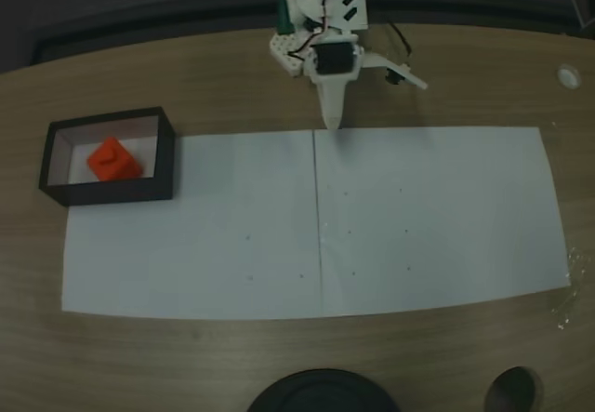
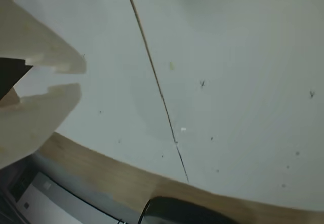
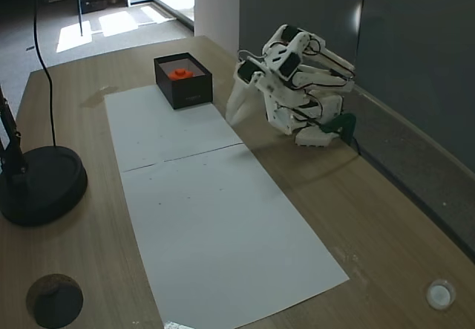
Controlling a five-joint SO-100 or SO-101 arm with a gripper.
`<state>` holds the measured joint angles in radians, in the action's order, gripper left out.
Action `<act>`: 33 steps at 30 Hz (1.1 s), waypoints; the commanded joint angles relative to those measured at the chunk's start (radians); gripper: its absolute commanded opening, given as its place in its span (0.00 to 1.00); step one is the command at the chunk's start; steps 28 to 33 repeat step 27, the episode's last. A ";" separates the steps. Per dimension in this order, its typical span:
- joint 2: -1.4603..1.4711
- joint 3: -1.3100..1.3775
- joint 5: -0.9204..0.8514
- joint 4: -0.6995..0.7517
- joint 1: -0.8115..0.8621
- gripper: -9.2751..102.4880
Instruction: Grab a orange square and put it in the box.
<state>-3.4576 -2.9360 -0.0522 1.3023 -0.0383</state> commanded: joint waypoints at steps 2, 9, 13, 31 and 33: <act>-0.018 -0.041 0.005 -0.025 0.005 0.08; -0.018 -0.066 0.006 -0.009 0.005 0.08; -0.018 -0.066 0.008 -0.011 0.005 0.08; -0.018 -0.066 0.034 -0.009 0.011 0.08; -0.018 -0.066 0.034 -0.009 0.011 0.08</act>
